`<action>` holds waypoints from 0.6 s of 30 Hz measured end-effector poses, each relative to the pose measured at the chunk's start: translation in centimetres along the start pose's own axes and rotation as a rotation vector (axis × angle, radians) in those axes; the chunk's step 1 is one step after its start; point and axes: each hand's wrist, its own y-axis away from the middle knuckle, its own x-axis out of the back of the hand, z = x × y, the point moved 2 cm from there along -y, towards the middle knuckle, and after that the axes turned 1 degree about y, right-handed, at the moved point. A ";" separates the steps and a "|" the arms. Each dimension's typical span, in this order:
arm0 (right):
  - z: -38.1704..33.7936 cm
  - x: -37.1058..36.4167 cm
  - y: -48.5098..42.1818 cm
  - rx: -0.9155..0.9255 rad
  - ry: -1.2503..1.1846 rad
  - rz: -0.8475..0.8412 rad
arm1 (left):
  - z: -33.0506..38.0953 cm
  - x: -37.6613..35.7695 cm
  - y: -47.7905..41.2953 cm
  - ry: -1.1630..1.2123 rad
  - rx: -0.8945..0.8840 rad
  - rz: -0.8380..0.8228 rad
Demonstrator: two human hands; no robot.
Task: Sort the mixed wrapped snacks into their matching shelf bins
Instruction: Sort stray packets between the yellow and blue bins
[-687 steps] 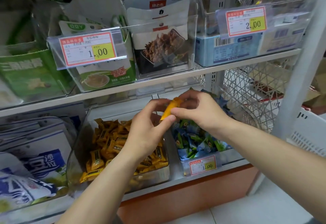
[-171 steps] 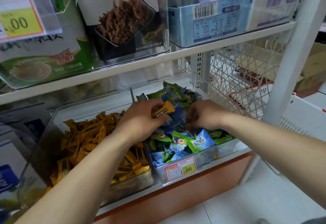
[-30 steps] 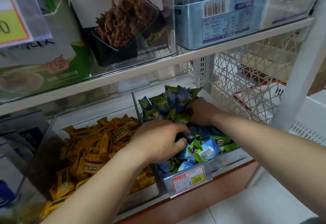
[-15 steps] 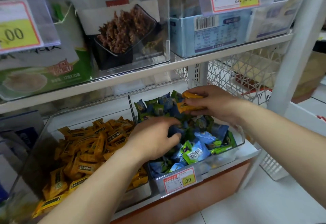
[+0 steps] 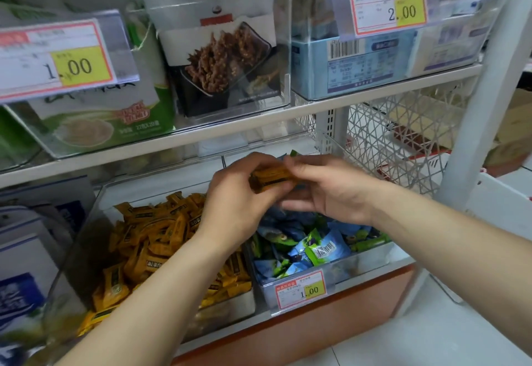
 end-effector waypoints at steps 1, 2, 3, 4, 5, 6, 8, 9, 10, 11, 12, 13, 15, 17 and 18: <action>0.0 -0.3 0.0 -0.036 0.000 -0.032 | -0.2 0.5 0.0 0.008 0.028 0.010; 0.0 -0.5 -0.2 -0.064 0.016 -0.051 | -0.5 1.1 0.1 0.018 0.063 0.007; 0.1 -0.7 -0.4 -0.071 0.060 -0.042 | -1.0 1.7 0.3 0.024 0.095 0.000; 0.1 -0.5 -0.7 -0.055 0.138 0.006 | -1.5 2.5 0.4 0.018 0.120 0.003; 0.1 -0.2 -1.1 -0.021 0.232 0.087 | -2.2 3.4 0.5 -0.008 0.142 0.016; -0.1 0.2 -1.4 0.020 0.320 0.178 | -2.8 4.5 0.7 -0.045 0.164 0.034; -0.2 1.7 -1.9 0.082 0.464 0.313 | -4.3 6.6 1.1 -0.140 0.212 0.067; -0.3 2.6 -2.0 0.107 0.550 0.356 | -5.1 7.5 1.3 -0.198 0.243 0.072; -0.3 3.6 -2.2 0.132 0.658 0.392 | -5.9 8.2 1.4 -0.258 0.278 0.061; -0.2 4.6 -2.4 0.154 0.777 0.421 | -6.6 8.6 1.6 -0.317 0.319 0.032; -0.2 5.5 -2.6 0.168 0.892 0.443 | -7.3 8.9 1.8 -0.377 0.364 -0.009; 0.0 6.4 -2.7 0.171 0.990 0.464 | -7.7 8.9 1.9 -0.436 0.402 -0.050; 0.2 8.1 -2.9 0.152 1.108 0.494 | -7.7 8.4 2.1 -0.472 0.393 -0.079; 0.3 9.0 -3.1 0.112 1.175 0.469 | -6.4 7.2 2.1 -0.355 0.318 -0.086; 0.5 9.2 -3.3 0.090 1.215 0.433 | -5.5 6.3 2.1 -0.301 0.283 -0.116</action>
